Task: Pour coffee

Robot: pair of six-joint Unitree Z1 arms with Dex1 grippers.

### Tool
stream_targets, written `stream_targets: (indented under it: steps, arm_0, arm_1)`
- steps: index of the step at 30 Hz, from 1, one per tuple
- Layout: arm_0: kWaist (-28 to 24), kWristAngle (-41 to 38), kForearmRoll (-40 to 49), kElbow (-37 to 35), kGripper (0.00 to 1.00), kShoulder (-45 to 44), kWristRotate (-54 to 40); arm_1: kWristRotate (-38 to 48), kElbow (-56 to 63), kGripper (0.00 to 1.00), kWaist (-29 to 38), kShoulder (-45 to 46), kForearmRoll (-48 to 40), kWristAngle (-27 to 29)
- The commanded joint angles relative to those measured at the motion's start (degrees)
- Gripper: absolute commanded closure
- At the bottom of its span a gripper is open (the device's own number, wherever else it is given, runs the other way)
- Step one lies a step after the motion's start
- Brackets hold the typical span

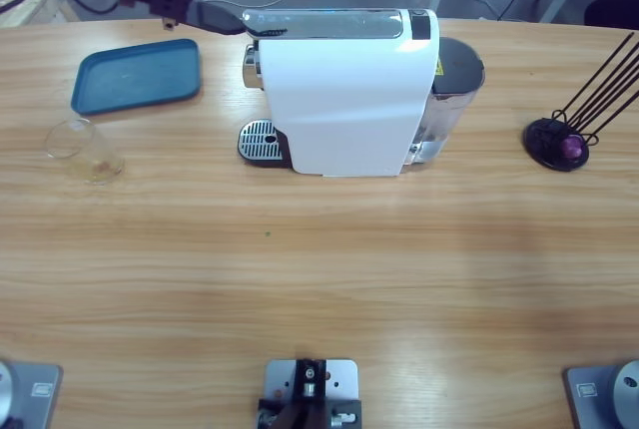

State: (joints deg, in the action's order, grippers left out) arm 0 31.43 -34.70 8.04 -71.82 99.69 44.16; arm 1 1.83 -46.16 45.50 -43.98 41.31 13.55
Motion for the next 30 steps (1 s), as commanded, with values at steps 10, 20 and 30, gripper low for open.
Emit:
stream_targets:
  steps: [10,20,30]
  arm_0:
    - [2.6,4.8,-0.6,4.1,1.0,-2.0,-3.7]
    - [5.6,1.5,-4.4,3.5,1.0,-4.5,-2.4]
    - [6.3,3.9,-2.9,-6.9,1.0,-9.1,-1.5]
  arm_1:
    - [0.7,-0.2,0.0,-0.1,-2.2,0.7,0.5]
    - [0.2,-2.4,0.0,-0.1,-11.0,2.3,7.0]
    - [0.9,-7.7,0.001,-0.1,-13.1,2.4,11.1]
